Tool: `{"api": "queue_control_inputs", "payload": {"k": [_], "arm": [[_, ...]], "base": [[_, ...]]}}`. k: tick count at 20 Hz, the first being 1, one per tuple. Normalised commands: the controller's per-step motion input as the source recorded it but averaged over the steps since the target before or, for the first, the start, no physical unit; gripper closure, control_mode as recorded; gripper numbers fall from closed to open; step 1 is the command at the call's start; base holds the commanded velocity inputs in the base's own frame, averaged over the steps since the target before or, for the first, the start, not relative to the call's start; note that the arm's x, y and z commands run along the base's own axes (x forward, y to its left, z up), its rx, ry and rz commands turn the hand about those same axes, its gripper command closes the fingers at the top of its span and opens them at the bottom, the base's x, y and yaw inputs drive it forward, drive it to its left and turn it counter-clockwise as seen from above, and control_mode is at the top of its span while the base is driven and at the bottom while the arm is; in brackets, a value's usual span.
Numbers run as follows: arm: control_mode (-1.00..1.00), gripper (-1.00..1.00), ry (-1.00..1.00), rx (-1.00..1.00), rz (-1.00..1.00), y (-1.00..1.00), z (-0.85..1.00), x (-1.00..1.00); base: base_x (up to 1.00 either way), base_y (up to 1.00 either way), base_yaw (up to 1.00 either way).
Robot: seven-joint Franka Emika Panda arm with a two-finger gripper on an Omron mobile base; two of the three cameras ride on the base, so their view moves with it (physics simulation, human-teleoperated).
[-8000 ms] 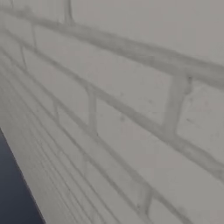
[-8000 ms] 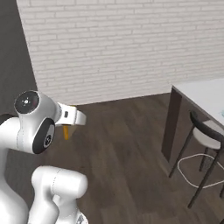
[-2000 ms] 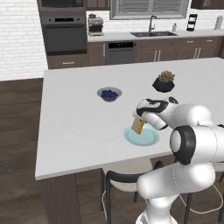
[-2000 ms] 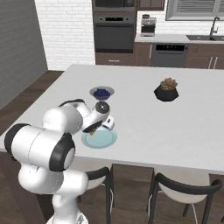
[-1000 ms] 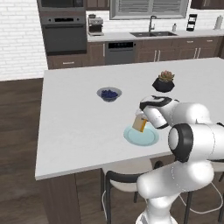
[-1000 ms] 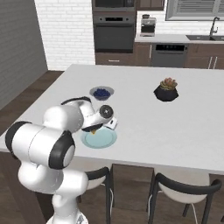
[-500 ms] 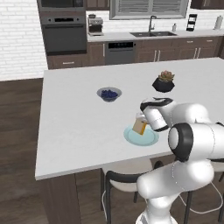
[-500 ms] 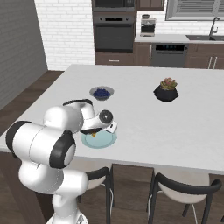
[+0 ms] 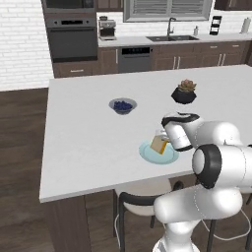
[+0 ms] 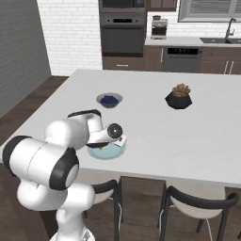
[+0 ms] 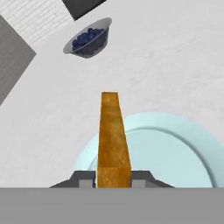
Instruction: Start the toaster. Once the lever pops up, take the bread to the plate on the dining counter.
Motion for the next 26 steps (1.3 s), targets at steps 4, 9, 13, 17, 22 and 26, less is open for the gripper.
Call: {"api": "queue_control_inputs", "payload": {"k": [4,9,13,17,22,26], "arm": [[-1.00,-1.00,-0.01,0.00,0.00,0.01,-0.01,-0.23],[-1.00,-1.00,-0.02,0.00,-0.01,0.00,0.00,-0.01],[-1.00,-1.00,-0.03,0.01,-0.04,0.00,0.15,0.10],[-1.00,-1.00,0.00,0.00,-0.12,-0.12,0.22,0.05],[-1.00,-1.00,-0.01,-0.01,-0.13,0.00,0.07,0.00],[-1.00,-1.00,-0.01,-0.02,-0.13,0.00,0.14,0.00]], "base": [[0.00,0.00,0.00],[0.00,0.00,0.00],[0.00,0.00,0.00],[0.00,0.00,0.00],[0.00,0.00,0.00],[0.00,0.00,0.00]]}}
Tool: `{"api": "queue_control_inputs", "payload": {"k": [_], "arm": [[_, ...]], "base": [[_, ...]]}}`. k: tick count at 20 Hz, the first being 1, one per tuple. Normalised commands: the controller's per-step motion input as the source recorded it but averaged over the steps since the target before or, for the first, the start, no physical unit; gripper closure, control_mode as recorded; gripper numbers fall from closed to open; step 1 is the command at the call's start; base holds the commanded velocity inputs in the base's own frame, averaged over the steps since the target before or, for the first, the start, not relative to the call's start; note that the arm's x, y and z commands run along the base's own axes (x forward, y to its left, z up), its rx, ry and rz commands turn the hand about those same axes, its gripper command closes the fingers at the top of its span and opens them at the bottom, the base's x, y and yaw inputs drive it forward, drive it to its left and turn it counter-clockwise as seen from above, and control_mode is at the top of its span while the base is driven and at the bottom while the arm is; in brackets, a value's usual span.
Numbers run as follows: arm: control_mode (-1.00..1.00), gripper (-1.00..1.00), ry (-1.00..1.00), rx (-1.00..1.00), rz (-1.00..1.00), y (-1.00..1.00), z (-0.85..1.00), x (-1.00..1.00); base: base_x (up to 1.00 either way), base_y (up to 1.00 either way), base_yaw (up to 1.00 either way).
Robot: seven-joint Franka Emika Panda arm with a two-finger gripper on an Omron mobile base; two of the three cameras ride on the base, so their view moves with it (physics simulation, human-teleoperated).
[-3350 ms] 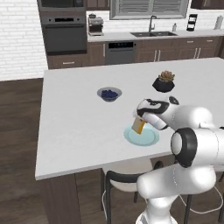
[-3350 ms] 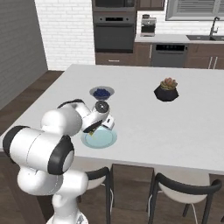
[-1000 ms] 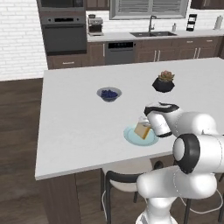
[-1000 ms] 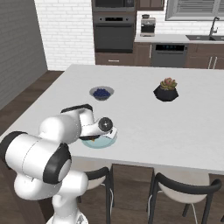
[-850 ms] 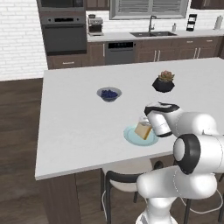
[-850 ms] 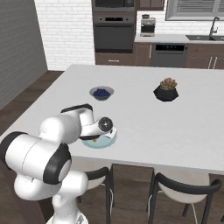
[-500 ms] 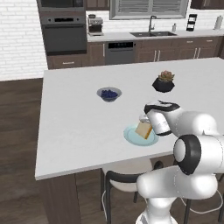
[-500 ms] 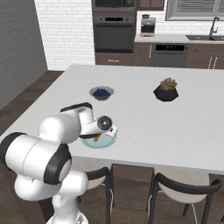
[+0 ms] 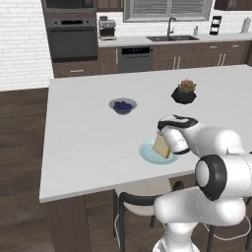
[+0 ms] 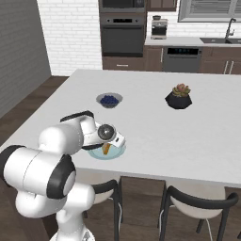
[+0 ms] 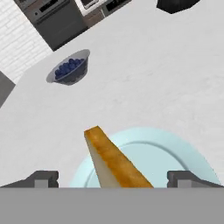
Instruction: Start the toaster. Once the lever pops up, take the bread to the plate on the dining counter.
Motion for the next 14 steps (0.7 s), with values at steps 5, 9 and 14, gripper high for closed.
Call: {"api": "queue_control_inputs", "payload": {"k": [5,9,14], "arm": [[-1.00,-1.00,0.00,0.00,-0.13,0.00,0.37,0.00],[-1.00,-1.00,0.00,0.00,-0.11,-0.01,0.58,0.01],[-1.00,-1.00,0.01,0.00,-0.07,-0.01,0.71,0.09]], "base": [[0.00,0.00,0.00],[0.00,0.00,0.00],[0.00,0.00,0.00]]}}
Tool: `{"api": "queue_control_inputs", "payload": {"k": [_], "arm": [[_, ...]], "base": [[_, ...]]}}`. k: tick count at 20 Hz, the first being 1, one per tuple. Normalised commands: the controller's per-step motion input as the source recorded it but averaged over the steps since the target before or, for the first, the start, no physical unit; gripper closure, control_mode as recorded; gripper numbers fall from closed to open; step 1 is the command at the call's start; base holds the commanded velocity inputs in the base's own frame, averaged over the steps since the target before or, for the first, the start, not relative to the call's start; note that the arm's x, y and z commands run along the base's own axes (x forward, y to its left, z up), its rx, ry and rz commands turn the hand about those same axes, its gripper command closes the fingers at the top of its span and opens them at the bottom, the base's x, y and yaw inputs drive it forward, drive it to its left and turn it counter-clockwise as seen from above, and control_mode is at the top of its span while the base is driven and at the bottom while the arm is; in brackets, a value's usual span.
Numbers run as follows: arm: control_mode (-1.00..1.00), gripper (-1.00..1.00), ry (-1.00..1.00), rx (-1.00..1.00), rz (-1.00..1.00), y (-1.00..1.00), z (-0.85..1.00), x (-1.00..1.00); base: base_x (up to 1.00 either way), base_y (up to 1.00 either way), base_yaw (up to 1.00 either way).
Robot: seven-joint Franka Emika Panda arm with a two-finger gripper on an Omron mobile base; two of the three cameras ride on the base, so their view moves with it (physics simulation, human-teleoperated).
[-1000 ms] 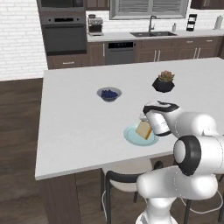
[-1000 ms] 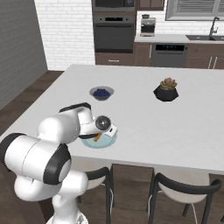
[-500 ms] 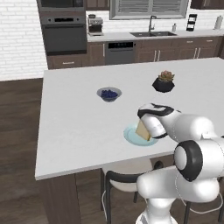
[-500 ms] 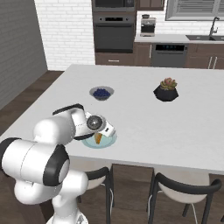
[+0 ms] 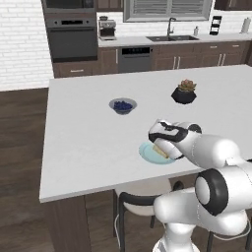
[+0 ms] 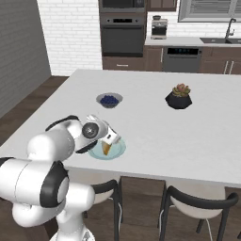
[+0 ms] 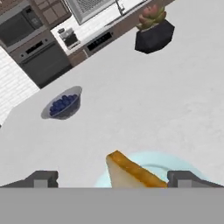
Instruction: Start the toaster. Once the lever pops up, take the bread to the plate on the dining counter.
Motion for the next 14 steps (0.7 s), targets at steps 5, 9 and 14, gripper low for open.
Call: {"api": "queue_control_inputs", "payload": {"k": [5,9,14], "arm": [[-1.00,-1.00,0.08,0.00,-0.07,-0.02,0.71,0.17],[-1.00,-1.00,0.24,-0.05,-0.04,0.00,0.67,0.01],[-1.00,-1.00,0.40,-0.17,0.00,0.06,0.85,0.00]], "base": [[0.00,0.00,0.00],[0.00,0.00,0.00],[0.00,0.00,0.00]]}}
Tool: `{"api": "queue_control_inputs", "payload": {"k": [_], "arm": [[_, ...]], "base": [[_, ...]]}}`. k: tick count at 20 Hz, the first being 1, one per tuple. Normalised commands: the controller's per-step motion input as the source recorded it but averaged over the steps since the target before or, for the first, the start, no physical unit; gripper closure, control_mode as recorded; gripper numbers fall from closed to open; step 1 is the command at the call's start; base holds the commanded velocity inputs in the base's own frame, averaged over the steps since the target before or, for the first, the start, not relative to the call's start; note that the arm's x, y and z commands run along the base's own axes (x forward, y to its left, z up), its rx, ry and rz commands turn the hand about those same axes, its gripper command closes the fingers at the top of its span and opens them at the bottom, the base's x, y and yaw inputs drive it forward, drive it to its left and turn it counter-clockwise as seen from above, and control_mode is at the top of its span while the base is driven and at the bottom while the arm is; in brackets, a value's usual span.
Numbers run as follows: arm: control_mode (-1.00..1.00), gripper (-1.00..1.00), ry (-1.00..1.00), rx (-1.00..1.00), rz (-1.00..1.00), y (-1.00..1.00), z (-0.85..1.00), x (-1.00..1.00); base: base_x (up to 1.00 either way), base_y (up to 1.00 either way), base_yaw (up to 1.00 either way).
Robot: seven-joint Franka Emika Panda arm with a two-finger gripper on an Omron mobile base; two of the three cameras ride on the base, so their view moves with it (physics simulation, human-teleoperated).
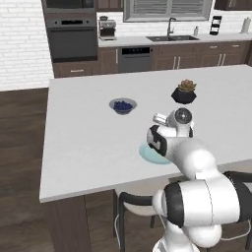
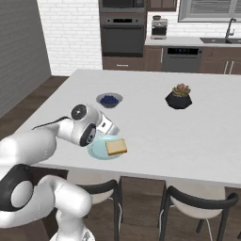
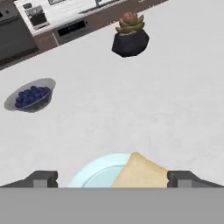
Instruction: Start the toaster. Once the lever pops up, take the bread to the plate on the dining counter.
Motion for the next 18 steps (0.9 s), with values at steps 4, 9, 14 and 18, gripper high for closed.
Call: {"api": "queue_control_inputs", "payload": {"k": [4,9,14,18], "arm": [[-1.00,-1.00,0.35,-0.08,0.11,0.38,0.74,-0.21],[-1.00,-1.00,0.41,0.00,0.23,0.31,0.46,-0.41],[-1.00,-1.00,0.21,0.00,0.23,0.48,-0.11,-0.61],[-1.00,-1.00,0.04,0.00,0.17,0.41,-0.29,-0.75]], "base": [[0.00,0.00,0.00],[0.00,0.00,0.00],[0.00,0.00,0.00],[0.00,0.00,0.00]]}}
